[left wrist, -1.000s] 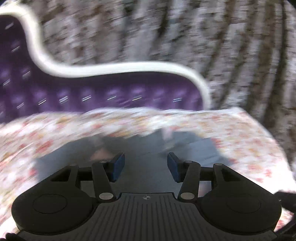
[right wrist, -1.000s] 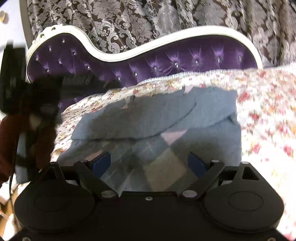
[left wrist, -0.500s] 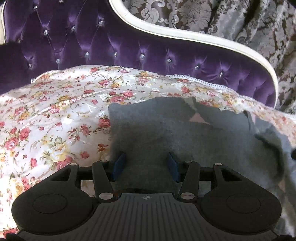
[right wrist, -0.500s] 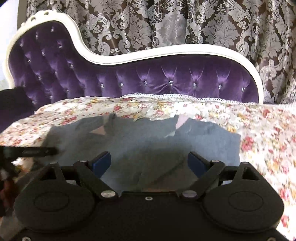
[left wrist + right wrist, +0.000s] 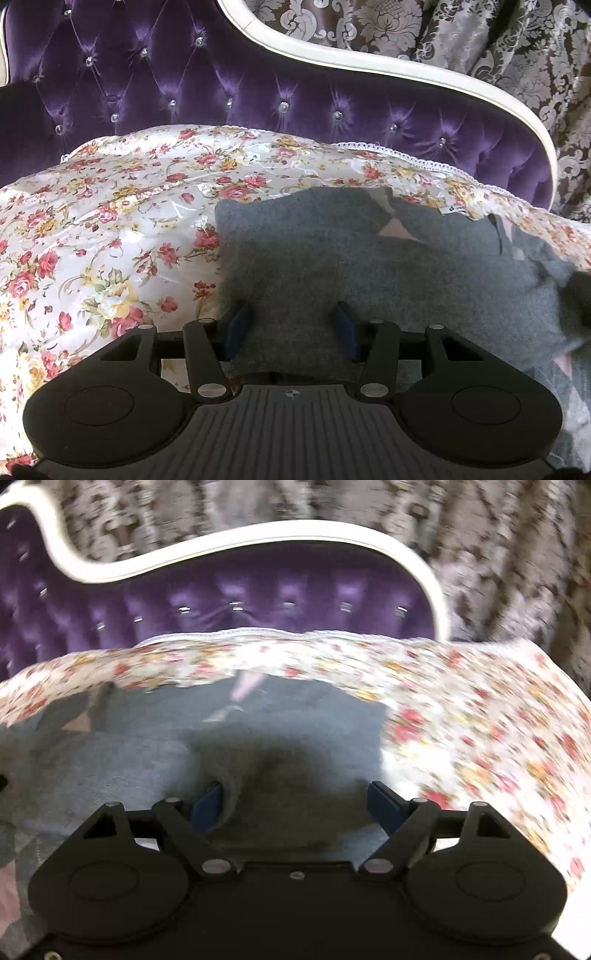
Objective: Fold small clothes
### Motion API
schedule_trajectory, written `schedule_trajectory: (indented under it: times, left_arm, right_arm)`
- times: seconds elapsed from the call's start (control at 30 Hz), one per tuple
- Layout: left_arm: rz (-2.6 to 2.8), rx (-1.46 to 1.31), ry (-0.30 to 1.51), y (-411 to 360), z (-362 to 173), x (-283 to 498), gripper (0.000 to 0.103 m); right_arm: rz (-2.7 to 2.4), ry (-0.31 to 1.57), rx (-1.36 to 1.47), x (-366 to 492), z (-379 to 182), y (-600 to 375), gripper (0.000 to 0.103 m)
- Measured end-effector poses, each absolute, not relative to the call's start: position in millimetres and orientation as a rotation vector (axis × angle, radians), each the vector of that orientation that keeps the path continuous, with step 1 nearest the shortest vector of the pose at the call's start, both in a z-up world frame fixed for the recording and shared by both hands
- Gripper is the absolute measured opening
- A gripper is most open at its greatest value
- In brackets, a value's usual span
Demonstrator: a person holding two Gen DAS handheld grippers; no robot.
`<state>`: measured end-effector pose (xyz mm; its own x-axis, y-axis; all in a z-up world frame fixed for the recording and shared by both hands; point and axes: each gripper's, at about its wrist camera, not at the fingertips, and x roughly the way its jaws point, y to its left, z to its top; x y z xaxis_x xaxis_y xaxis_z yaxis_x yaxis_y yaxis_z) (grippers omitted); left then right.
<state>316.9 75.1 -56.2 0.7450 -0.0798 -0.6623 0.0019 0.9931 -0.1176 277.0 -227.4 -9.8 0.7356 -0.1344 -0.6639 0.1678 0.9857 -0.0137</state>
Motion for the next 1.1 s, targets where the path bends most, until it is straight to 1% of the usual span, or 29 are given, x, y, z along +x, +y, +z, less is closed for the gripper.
schedule_trajectory:
  times: [0.2,0.3,0.37,0.4,0.5,0.73,0.77,0.8,0.87,0.93,0.97,1.0,1.1]
  left_arm:
    - [-0.053,-0.115,0.732,76,-56,317,0.049]
    - [-0.057,-0.114,0.73,77,-56,316,0.049]
    - [-0.058,-0.114,0.729,77,-56,316,0.049]
    - [-0.058,-0.113,0.729,77,-56,316,0.049]
    - [-0.056,-0.11,0.728,75,-56,316,0.049]
    - [-0.05,-0.103,0.726,73,-56,316,0.049]
    - [-0.049,-0.101,0.725,73,-56,316,0.049]
    - [-0.049,-0.098,0.723,73,-56,315,0.049]
    - [-0.053,-0.098,0.718,73,-55,315,0.049]
    - [-0.071,-0.097,0.716,75,-51,314,0.049]
    - [-0.081,-0.101,0.716,77,-48,314,0.049]
    - [-0.086,-0.111,0.712,80,-44,314,0.049]
    - [-0.062,-0.147,0.671,89,-31,317,0.049]
  right_arm:
    - [-0.166,0.657,0.108,256,3,-241,0.084]
    - [-0.104,0.635,0.116,261,5,-240,0.084]
    - [-0.068,0.638,0.117,265,2,-240,0.083]
    - [-0.052,0.643,0.122,267,0,-241,0.079]
    - [-0.013,0.657,0.144,271,-6,-244,0.075]
    - [-0.031,0.685,0.177,283,-14,-254,0.075]
    - [-0.026,0.691,0.177,284,-16,-254,0.073]
    - [-0.017,0.695,0.173,285,-16,-253,0.061]
    - [0.011,0.698,0.169,285,-17,-250,0.05]
    - [0.03,0.7,0.157,285,-17,-246,0.043]
    - [0.049,0.699,0.144,284,-17,-243,0.025]
    - [0.081,0.697,0.132,283,-16,-240,0.012]
    - [0.121,0.662,0.104,277,-6,-235,0.011]
